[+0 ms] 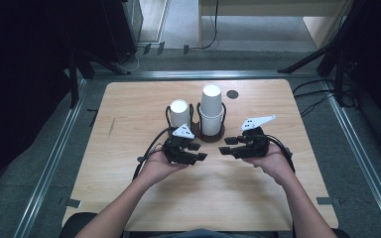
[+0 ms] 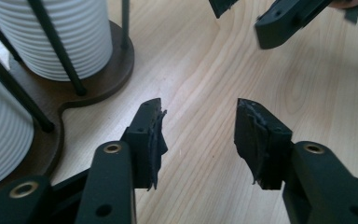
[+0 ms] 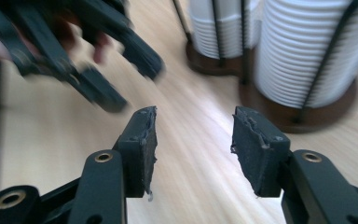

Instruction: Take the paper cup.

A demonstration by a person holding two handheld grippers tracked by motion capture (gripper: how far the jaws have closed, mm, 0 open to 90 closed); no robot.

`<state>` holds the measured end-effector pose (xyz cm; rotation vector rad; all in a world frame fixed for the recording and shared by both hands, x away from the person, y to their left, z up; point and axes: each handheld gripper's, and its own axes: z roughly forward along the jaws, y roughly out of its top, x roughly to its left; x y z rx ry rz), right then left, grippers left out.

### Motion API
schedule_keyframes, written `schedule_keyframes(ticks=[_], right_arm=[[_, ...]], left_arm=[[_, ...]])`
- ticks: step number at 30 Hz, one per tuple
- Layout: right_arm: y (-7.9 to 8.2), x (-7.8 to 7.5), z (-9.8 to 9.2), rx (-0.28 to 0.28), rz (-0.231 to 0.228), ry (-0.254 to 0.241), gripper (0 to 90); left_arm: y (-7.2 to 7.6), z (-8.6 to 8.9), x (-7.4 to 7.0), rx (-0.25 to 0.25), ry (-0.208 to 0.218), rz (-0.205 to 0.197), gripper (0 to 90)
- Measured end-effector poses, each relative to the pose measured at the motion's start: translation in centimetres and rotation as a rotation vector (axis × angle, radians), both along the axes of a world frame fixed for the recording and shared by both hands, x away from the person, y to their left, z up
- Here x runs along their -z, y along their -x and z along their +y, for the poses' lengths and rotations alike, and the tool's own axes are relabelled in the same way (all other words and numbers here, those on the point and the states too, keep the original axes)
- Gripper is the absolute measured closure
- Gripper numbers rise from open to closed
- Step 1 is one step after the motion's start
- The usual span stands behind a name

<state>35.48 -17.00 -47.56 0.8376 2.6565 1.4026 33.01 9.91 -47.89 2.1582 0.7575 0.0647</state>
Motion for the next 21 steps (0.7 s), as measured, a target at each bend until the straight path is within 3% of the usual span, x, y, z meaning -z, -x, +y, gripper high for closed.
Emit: schedule_keyframes(ticks=[2, 5, 9, 12, 13, 19, 21], right_arm=[[0.2, -0.4, 0.0, 0.01, -0.039, 0.039, 51.1], [0.2, -1.0, -0.2, 0.015, -0.037, 0.028, 52.8], [0.5, -1.7, -0.3, 0.059, -0.052, 0.027, 50.8], [0.8, -1.8, -0.4, 0.055, -0.053, 0.018, 49.8], [1.1, -1.7, -0.5, 0.044, -0.074, 0.028, 50.7], [1.3, -1.2, -0.7, 0.012, -0.067, 0.058, 50.7], [1.2, -1.2, -0.7, 0.019, -0.045, 0.061, 45.7]], left_arm=[[0.0, 0.0, -0.1, 0.0, -0.003, -0.007, 55.9], [-0.1, -0.2, -0.2, 0.006, -0.025, -0.013, 58.8], [-0.3, -0.2, -0.4, 0.002, 0.012, -0.005, 59.3], [-0.3, -0.2, -0.4, -0.001, 0.004, -0.002, 59.2], [-0.3, -0.2, -0.4, 0.0, 0.008, -0.003, 58.7], [-0.7, -0.4, -0.4, 0.0, 0.01, 0.008, 59.0], [-0.8, -0.6, -0.4, 0.01, 0.003, 0.008, 65.3]])
